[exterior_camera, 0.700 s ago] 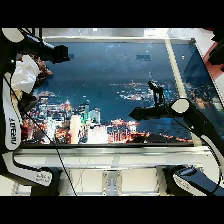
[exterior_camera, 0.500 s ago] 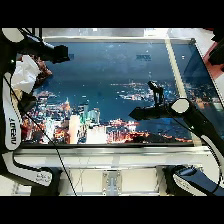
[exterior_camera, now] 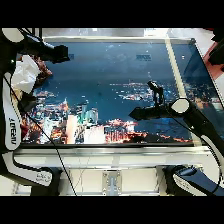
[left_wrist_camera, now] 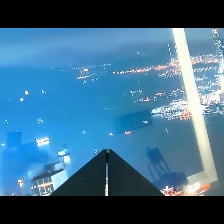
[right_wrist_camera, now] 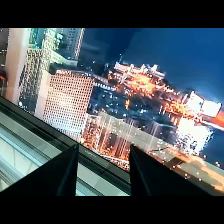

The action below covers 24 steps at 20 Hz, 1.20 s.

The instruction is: Fold the shirts.

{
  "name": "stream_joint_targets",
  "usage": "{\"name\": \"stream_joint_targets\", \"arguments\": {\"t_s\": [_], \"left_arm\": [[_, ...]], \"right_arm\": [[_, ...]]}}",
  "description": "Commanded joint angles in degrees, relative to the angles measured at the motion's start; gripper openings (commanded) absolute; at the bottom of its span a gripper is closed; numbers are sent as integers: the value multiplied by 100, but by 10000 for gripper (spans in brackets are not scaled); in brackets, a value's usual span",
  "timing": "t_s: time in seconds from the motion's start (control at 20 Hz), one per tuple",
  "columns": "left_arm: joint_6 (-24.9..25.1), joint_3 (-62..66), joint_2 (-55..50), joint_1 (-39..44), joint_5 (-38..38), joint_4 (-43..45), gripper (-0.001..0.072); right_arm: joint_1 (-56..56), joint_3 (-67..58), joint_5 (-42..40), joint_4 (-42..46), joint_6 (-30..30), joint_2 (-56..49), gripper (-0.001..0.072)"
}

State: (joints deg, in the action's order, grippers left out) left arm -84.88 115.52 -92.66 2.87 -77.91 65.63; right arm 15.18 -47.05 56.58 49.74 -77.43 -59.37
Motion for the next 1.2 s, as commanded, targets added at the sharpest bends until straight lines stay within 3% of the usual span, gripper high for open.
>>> {"name": "stream_joint_targets", "arguments": {"t_s": [0.0, 1.0, 1.05, 1.1, 1.15], "left_arm": [[2, -2, -2, 4, 2, 0, 13], [9, -2, -2, 4, 57, -267, 14], [168, -2, -11, 4, 243, -188, 32], [339, 0, -9, -4, 516, 275, 263], [251, 0, -7, -4, 800, 1191, 656]], "right_arm": [[4, 2, 4, 0, 0, -4, 372], [4, 2, -678, 118, 7, -4, 371], [4, 2, -702, 177, 9, -4, 371], [4, 2, -732, 299, 9, -4, 371], [4, 2, -774, 450, 9, -4, 372]]}}
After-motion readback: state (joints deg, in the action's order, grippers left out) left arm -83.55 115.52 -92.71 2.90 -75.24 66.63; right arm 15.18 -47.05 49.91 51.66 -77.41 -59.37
